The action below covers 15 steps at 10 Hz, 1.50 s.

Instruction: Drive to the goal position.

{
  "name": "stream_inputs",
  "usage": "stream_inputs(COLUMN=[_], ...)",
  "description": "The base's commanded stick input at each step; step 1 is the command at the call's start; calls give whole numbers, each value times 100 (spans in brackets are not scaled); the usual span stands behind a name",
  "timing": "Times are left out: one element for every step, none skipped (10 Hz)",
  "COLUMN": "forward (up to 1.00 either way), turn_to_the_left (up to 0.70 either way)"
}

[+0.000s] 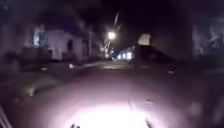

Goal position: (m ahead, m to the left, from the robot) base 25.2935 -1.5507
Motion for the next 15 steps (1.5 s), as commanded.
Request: stream_inputs(forward=[100,100,100,100,100,100,100,100,100,100,100,100,100,100,100], turn_to_the_left=[0,0,0,0,0,0,0,0,-14,-27,-27,-27,-27,-27,-12])
